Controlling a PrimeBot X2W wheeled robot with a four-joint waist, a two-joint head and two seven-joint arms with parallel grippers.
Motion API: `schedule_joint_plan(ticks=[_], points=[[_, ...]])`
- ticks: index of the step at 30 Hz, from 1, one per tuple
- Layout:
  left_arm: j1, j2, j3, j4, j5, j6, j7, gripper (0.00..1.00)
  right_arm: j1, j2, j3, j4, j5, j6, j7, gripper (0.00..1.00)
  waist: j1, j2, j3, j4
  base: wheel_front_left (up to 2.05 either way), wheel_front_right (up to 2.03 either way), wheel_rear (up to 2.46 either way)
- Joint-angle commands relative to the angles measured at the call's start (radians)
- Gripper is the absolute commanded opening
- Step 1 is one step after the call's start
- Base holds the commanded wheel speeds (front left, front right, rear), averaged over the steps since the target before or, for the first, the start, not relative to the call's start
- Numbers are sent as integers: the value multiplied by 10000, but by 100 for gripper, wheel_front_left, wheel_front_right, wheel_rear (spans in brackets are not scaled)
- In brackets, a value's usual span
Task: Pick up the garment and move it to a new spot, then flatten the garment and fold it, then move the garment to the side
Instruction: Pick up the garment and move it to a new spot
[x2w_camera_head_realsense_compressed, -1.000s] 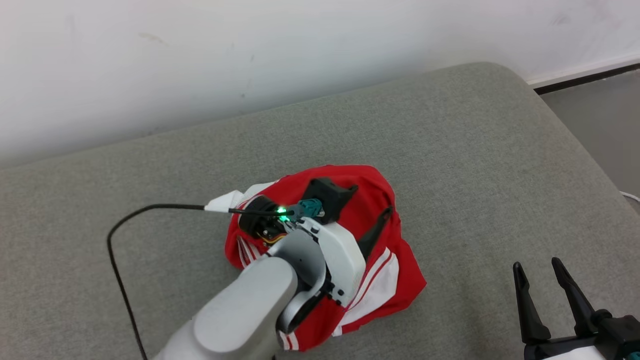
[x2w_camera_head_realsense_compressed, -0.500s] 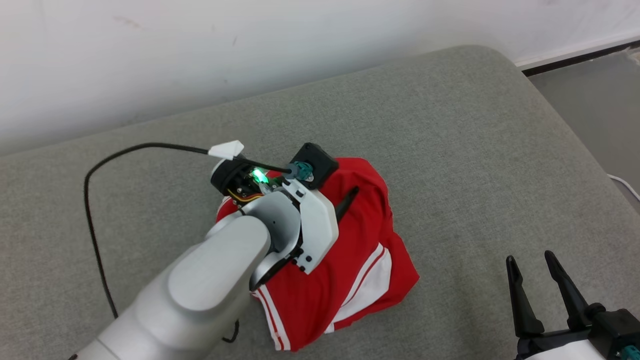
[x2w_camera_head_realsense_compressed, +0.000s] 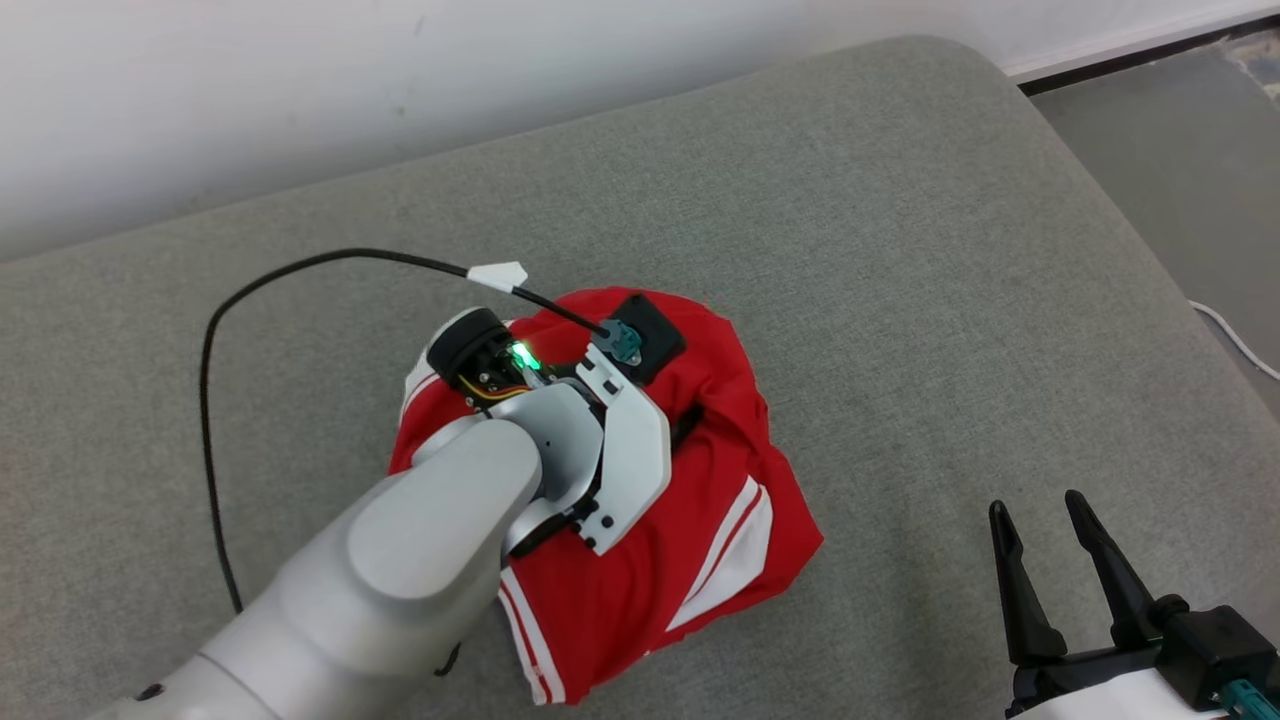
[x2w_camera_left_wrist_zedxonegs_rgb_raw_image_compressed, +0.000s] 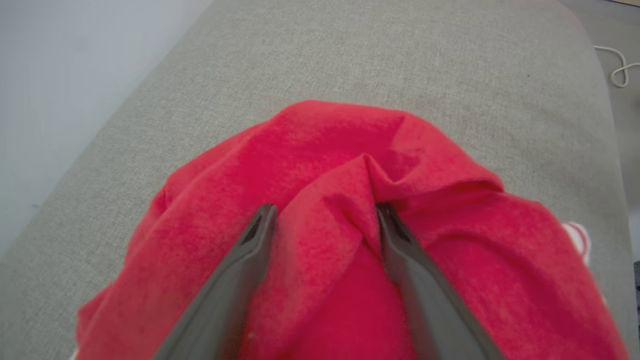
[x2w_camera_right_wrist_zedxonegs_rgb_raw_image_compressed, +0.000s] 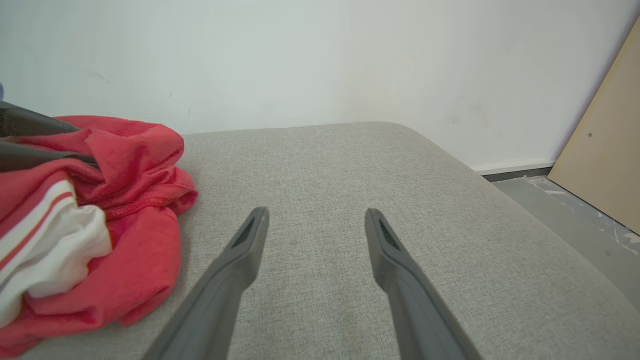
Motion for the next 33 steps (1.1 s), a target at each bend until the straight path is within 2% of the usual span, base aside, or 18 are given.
schedule_joint_plan(ticks=[1, 2, 3, 4, 9, 15, 20, 33], points=[[-60, -39, -56, 119, -111, -46, -85, 100, -71, -5, -14, 23, 27, -18, -33, 100, -1, 0, 119, -37, 0, 0, 0], [-48, -47, -89, 187, -95, -44, -121, 47, -78, 9, -21, 19, 24, -18, -32, 100, -1, 0, 153, -35, 0, 0, 0], [-16, -62, -102, 275, -114, -57, -163, 9, -79, 20, -27, 15, 22, -18, -33, 100, -1, 0, 184, -31, 0, 0, 0], [28, -73, -124, 347, -168, -69, -213, 0, -80, 29, -44, 10, 19, -18, -33, 100, -1, 0, 206, -21, 0, 0, 0], [253, -243, 20, 553, -546, -96, -631, 0, -35, 27, -158, 43, -57, -19, -32, 100, -1, 0, 180, 195, 0, 0, 0], [382, -618, 866, 59, -1209, 336, -1708, 0, 86, -132, -258, 78, -115, -18, -32, 100, -1, 0, -181, 725, 0, 0, 0], [403, -712, 1579, -834, -1654, 703, -2462, 0, 229, -257, -275, 106, -142, -18, -32, 100, -1, 0, -649, 1297, 0, 0, 0], [900, 44, 2739, -3087, -2038, 1753, -2991, 0, 798, -602, -261, 211, -99, -18, -19, 100, -1, 0, -1803, 3290, 0, 0, 0]])
